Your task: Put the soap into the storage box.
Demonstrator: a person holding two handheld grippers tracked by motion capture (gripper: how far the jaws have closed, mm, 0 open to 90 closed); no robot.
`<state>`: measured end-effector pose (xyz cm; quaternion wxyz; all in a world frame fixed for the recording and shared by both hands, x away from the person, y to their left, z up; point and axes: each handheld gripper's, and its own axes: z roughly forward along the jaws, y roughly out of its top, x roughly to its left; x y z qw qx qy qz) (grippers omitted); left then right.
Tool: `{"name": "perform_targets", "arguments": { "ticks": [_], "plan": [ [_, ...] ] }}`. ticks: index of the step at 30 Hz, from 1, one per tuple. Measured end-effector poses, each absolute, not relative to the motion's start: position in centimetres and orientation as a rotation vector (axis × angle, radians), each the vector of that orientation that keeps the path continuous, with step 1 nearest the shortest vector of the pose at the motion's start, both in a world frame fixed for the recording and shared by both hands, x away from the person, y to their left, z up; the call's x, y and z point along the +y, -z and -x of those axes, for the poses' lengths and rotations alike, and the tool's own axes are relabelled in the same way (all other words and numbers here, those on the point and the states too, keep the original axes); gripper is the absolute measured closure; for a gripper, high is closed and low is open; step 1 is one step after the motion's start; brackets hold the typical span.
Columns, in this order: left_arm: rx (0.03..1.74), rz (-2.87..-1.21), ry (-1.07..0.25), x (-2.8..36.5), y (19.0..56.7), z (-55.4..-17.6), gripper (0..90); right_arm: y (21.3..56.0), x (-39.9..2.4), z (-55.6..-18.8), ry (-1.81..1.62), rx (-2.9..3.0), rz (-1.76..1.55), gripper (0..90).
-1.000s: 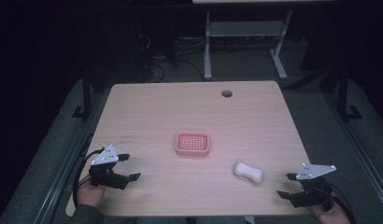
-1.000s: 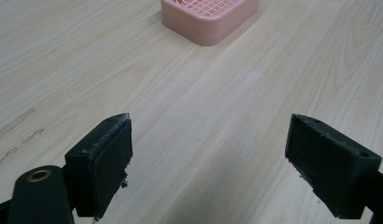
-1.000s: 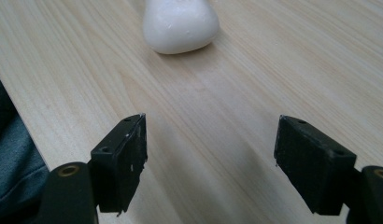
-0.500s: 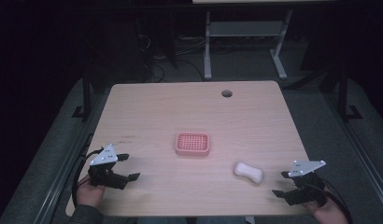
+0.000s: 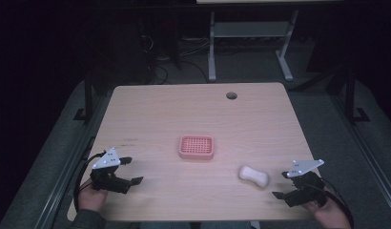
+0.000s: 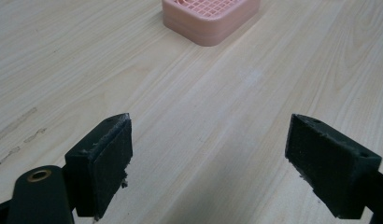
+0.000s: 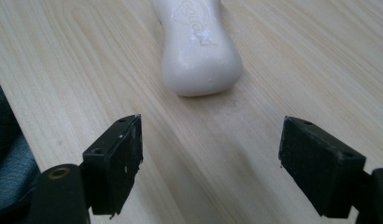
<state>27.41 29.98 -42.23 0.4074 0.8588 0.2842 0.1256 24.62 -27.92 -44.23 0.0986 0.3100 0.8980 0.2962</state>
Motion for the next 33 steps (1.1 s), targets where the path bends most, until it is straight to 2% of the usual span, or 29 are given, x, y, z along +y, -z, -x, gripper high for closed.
{"name": "perform_targets", "arguments": {
  "ticks": [22, 33],
  "plan": [
    [0.716, -2.162, -0.318, 30.0, 42.2, -27.4, 14.8, 43.5, -24.7, -26.4, -0.801, 2.725, -0.852, 18.4],
    [0.719, -2.156, -0.322, 30.2, 42.1, -27.4, 14.8, 43.2, -22.5, -27.7, -0.759, 2.769, -0.782, 22.3]
  ]
}}
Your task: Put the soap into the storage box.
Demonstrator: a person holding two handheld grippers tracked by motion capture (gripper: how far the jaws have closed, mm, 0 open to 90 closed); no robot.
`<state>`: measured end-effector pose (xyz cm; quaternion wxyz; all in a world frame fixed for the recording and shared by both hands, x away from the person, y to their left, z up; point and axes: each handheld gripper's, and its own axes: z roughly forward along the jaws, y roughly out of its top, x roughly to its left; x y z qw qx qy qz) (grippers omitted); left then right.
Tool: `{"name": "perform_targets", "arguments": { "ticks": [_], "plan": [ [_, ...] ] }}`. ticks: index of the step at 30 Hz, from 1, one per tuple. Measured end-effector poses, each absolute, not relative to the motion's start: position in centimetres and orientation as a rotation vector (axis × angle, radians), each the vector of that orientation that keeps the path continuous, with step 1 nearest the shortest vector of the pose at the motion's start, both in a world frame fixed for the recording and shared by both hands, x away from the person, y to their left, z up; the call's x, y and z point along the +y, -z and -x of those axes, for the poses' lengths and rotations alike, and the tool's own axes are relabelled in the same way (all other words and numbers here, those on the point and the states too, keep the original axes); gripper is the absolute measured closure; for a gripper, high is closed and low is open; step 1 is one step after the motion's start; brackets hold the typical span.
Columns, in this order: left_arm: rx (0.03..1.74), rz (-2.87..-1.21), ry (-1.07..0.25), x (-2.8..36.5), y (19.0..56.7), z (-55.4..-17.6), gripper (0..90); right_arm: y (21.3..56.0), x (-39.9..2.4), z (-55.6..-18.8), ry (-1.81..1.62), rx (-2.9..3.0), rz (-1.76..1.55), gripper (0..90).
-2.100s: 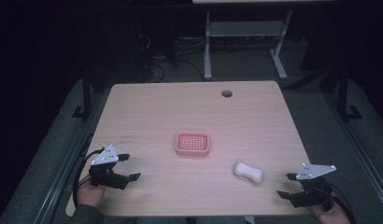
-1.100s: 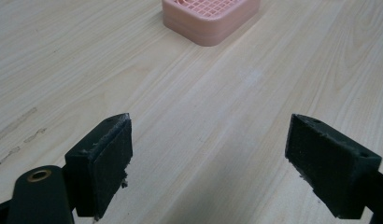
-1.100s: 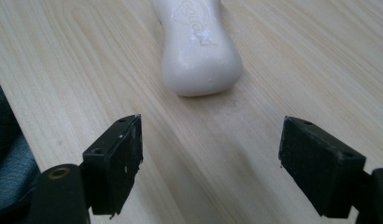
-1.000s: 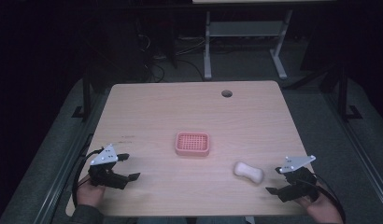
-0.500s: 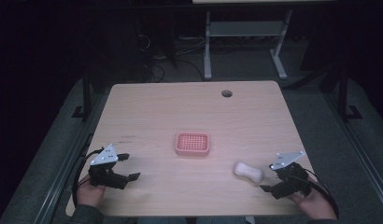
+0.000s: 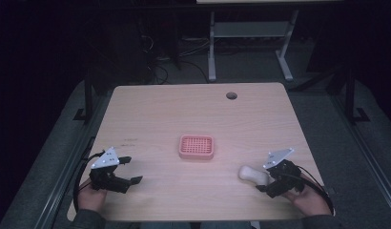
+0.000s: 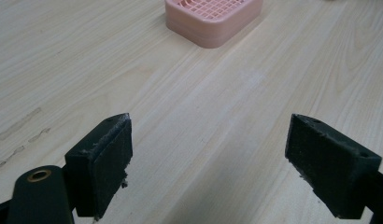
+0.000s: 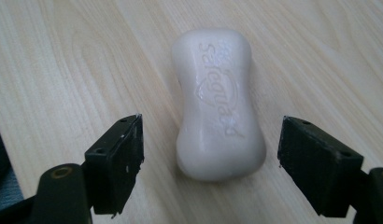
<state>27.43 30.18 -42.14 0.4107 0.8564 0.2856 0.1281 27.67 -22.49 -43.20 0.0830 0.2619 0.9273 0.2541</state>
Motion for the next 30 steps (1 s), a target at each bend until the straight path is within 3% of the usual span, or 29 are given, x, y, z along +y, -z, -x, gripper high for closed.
{"name": "perform_targets", "arguments": {
  "ticks": [14, 30],
  "plan": [
    [0.719, -2.158, -0.318, 30.1, 42.2, -27.5, 14.8, 43.8, -20.4, -29.8, -0.713, 2.824, -0.719, 26.1],
    [0.714, -2.157, -0.318, 30.0, 42.2, -27.5, 14.8, 44.7, -20.0, -30.6, -0.64, 2.861, -0.7, 40.6]
  ]
}}
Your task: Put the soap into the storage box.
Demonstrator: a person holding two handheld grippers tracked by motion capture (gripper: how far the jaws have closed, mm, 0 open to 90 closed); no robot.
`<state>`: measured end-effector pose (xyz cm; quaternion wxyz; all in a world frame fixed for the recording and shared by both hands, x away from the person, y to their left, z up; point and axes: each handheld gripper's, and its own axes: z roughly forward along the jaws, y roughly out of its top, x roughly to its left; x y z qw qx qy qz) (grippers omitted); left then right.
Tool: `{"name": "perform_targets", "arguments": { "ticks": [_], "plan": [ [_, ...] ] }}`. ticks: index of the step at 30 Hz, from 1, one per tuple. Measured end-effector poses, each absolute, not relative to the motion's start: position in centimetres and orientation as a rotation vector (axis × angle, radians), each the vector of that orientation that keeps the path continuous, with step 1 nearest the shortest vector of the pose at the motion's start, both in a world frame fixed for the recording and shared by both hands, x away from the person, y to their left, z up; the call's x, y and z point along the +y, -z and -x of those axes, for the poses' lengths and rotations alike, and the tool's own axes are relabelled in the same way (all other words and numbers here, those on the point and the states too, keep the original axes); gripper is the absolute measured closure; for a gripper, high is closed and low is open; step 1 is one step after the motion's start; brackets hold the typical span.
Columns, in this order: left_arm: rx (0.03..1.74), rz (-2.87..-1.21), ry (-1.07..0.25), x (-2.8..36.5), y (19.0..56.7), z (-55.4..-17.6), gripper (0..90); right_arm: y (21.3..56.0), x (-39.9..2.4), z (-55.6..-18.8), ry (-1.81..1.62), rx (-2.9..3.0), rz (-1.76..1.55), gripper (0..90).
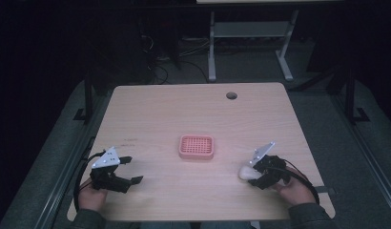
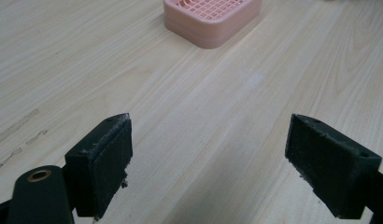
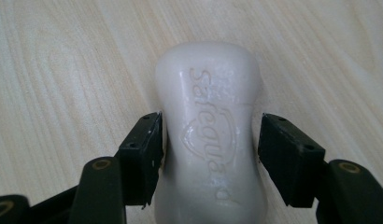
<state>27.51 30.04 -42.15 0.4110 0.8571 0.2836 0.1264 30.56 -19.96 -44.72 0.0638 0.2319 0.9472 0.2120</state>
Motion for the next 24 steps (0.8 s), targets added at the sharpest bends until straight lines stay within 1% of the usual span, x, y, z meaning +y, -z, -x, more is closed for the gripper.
{"name": "perform_targets", "arguments": {
  "ticks": [6, 24],
  "plan": [
    [0.716, -2.157, -0.317, 30.06, 42.15, -27.52, 14.8, 44.82, -19.67, -30.62, -0.624, 2.874, -0.679, 46.6],
    [0.716, -2.16, -0.321, 30.13, 42.1, -27.49, 14.8, 44.74, -19.56, -30.71, -0.617, 2.885, -0.685, 48.8]
  ]
}}
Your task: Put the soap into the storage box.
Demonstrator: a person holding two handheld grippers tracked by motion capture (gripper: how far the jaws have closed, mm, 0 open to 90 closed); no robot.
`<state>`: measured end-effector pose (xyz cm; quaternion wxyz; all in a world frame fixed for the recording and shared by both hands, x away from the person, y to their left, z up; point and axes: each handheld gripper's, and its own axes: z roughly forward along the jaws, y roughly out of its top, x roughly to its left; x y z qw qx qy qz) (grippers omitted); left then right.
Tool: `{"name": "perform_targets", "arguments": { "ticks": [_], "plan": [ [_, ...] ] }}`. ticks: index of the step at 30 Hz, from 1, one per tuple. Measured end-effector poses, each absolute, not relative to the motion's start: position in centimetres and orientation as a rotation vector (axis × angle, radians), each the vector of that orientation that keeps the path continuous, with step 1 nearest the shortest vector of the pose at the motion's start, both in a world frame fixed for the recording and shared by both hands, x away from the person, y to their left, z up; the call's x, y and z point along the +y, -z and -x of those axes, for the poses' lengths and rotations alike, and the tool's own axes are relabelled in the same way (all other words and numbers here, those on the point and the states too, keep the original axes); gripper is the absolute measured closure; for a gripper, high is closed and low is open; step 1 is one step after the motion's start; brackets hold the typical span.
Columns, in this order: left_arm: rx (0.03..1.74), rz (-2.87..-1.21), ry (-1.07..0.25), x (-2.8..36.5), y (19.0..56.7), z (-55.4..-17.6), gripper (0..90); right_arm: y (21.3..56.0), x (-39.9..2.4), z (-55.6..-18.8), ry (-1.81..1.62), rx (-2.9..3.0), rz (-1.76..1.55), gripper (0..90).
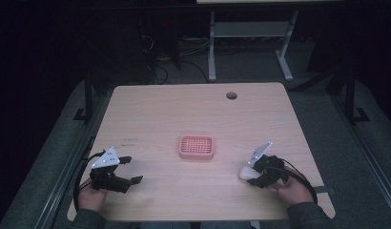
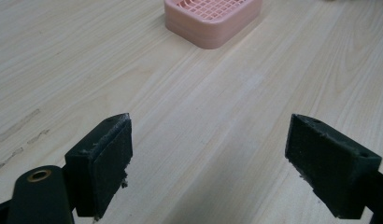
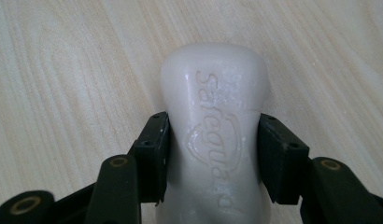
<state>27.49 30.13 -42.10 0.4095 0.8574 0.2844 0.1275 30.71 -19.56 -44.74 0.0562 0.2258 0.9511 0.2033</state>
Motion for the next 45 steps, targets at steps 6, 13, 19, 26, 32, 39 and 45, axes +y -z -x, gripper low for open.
{"name": "perform_targets", "arguments": {
  "ticks": [6, 13, 19, 26, 32, 39, 45],
  "plan": [
    [0.718, -2.152, -0.32, 30.2, 42.1, -27.5, 14.8, 44.3, -19.2, -30.4, -0.632, 2.883, -0.661, 48.8],
    [0.721, -2.151, -0.32, 30.2, 42.1, -27.4, 14.8, 43.6, -18.7, -30.4, -0.65, 2.874, -0.635, 48.8],
    [0.718, -2.156, -0.321, 30.2, 42.1, -27.4, 14.8, 43.4, -18.2, -30.7, -0.652, 2.888, -0.616, 48.8],
    [0.719, -2.152, -0.319, 30.2, 42.1, -27.4, 14.8, 43.3, -17.8, -31.1, -0.659, 2.897, -0.591, 48.8],
    [0.722, -2.146, -0.319, 30.2, 42.1, -27.4, 14.8, 42.6, -17.5, -31.7, -0.668, 2.9, -0.572, 48.8],
    [0.72, -2.149, -0.318, 30.2, 42.1, -27.4, 14.8, 42.0, -16.5, -32.6, -0.661, 2.918, -0.52, 48.8],
    [0.72, -2.15, -0.317, 30.2, 42.1, -27.4, 14.8, 41.7, -15.7, -33.4, -0.665, 2.932, -0.493, 48.8]
  ]
}}
